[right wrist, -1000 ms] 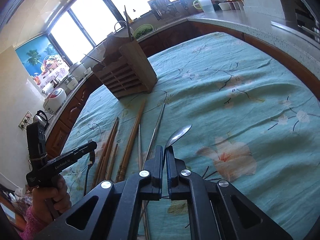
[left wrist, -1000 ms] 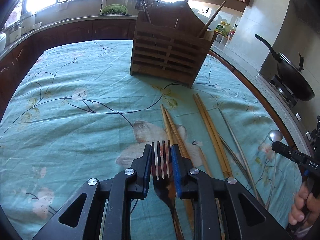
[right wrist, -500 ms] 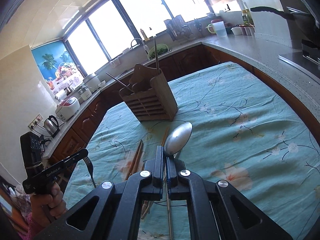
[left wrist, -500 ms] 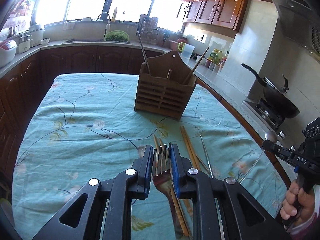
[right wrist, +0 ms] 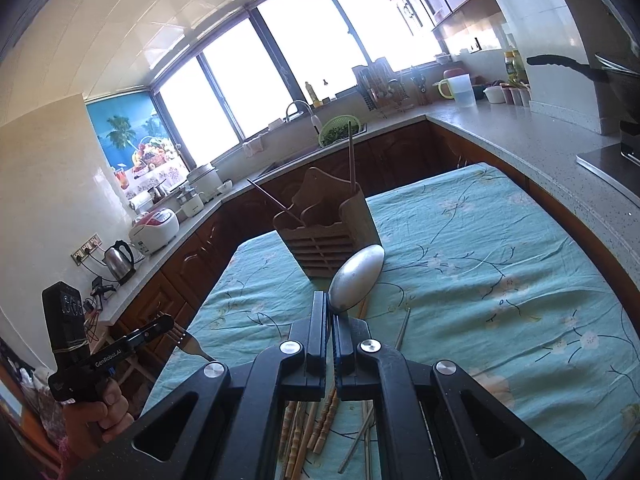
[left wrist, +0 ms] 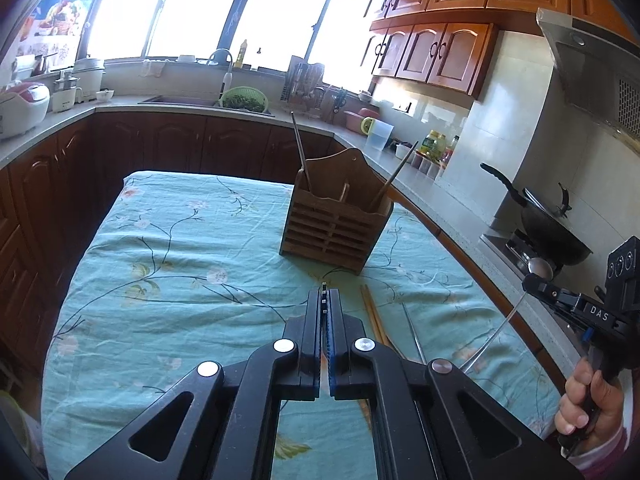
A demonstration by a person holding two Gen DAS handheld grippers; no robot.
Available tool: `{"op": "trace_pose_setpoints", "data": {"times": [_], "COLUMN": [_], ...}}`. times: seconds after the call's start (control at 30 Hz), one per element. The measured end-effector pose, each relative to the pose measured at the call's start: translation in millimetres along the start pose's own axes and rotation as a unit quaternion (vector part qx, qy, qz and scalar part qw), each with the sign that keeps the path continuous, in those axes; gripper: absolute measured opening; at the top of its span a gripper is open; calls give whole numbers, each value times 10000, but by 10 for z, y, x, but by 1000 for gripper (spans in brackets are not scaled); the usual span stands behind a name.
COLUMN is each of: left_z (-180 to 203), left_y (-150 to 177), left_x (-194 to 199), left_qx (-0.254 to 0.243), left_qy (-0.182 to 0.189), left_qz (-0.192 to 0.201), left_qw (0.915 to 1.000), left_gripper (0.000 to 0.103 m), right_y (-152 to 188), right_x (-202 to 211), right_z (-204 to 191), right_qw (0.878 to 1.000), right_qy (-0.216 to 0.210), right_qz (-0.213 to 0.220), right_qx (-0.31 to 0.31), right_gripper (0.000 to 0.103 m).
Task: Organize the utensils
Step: 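Carry the fork and spoon to the wooden holder and insert them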
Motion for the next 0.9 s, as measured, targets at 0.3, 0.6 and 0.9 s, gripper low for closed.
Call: {"op": "trace_pose_setpoints", "data": {"times": [0.3,0.6,0.9], "left_z": [-67,-203,-366], "left_y": [-159,-312,-784], "left_x": [54,-89,-308], "left_qx": [47,133,108], "left_qy": [-11,-87,-284], "left_qz": [244,314,591], "left_qw": [9997,9994,9978], "left_gripper": [0,0,0], "right_y": [-80,-189,-577], "right_x": [-65,-220,-424], "right_z": [-33,19,-111], "right_qw": [9999,9998,9980], "right_qy": [26,102,181], "right_qz": [105,147,444], "right_qx": [59,95,402], "right_gripper": [2,2,2]}}
Point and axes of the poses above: each gripper's, at about its wrist camera, not at the fingertips, and x roughly against the way its jaws point, z to its right, y to its underside, the point moved 10 cm from there along -x, roughly the way its jaws point, and after that the axes turned 10 degrees about -x, right-handed, at the moved point
